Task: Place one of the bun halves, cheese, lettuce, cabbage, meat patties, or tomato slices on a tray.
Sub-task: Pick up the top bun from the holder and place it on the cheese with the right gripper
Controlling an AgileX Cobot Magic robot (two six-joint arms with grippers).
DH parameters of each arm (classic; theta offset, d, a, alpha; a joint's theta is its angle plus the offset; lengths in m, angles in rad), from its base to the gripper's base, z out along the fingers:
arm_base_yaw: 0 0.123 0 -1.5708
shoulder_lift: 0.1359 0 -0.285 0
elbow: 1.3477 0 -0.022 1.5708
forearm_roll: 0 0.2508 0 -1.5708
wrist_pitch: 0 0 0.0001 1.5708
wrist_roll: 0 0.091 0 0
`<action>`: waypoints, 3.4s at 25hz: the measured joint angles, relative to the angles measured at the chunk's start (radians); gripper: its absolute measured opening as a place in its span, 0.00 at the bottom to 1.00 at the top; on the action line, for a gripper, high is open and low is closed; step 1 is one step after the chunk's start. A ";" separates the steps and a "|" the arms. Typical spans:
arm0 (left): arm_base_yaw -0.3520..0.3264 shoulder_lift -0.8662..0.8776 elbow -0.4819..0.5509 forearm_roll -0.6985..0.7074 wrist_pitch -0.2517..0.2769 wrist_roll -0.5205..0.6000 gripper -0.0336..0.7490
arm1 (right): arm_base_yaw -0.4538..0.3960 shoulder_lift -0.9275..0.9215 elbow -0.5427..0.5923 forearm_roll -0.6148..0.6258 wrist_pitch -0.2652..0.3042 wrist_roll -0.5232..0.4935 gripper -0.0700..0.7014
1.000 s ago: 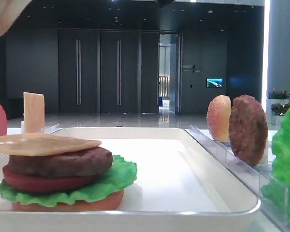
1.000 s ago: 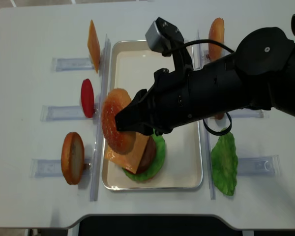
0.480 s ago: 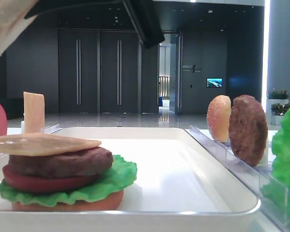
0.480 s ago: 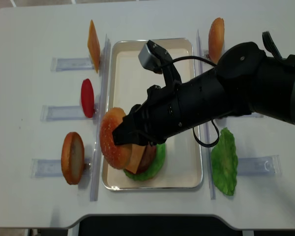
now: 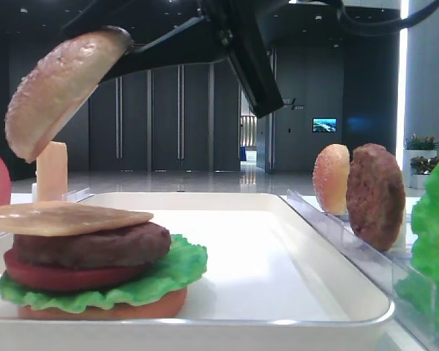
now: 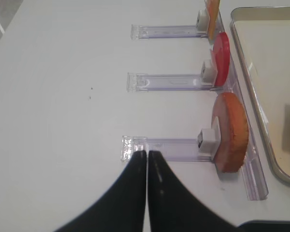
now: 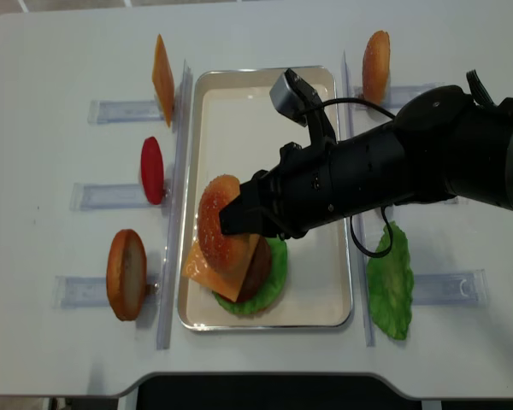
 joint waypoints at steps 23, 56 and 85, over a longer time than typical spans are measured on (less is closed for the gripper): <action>0.000 0.000 0.000 0.000 0.000 0.000 0.04 | -0.031 0.094 0.000 0.058 0.107 -0.076 0.34; 0.000 0.000 0.000 0.000 0.000 0.000 0.04 | -0.035 0.137 0.001 0.072 0.148 -0.106 0.34; 0.000 0.000 0.000 0.000 0.000 0.000 0.04 | -0.053 0.137 0.023 0.075 0.145 -0.121 0.36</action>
